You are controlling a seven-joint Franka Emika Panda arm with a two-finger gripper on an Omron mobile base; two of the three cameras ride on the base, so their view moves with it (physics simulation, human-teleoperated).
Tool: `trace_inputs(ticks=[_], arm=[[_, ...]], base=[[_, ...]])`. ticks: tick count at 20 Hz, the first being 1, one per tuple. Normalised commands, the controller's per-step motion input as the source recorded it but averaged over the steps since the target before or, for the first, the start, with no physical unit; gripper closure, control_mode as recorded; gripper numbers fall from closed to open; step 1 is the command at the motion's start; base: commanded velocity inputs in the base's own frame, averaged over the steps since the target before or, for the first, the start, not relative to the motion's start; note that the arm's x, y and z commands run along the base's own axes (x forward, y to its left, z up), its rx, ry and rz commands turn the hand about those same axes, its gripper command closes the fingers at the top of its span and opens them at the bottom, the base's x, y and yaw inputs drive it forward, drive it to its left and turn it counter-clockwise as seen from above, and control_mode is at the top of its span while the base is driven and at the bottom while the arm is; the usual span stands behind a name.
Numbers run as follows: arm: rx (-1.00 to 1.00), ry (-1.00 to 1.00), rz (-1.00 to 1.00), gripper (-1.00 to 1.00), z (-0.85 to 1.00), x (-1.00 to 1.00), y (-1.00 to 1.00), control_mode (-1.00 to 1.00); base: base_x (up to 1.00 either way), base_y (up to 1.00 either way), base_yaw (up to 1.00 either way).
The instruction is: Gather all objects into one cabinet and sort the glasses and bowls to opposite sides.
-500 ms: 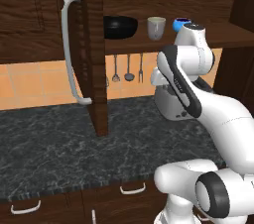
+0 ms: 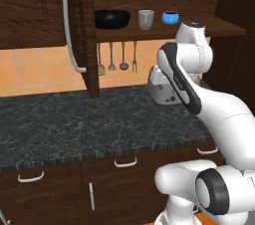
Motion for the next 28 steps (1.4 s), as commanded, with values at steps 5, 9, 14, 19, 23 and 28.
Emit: trace_inputs(ticks=[5,9,14,19,23,28], arm=[[0.0,0.0,0.0,-1.0,0.0,0.0,0.0,1.0],[0.0,0.0,0.0,-1.0,0.0,0.0,0.0,1.0],[0.0,0.0,0.0,-1.0,0.0,0.0,0.0,1.0],[0.0,0.0,0.0,-1.0,0.0,0.0,0.0,1.0],[0.0,0.0,0.0,-1.0,0.0,0.0,0.0,1.0],[0.0,0.0,0.0,-1.0,0.0,0.0,0.0,1.0]], base=[[-0.93,-0.01,0.36],[-0.53,0.03,0.62],[-0.15,0.24,0.84],[0.06,0.69,0.73],[0.26,0.68,0.71],[0.98,0.36,0.53]])
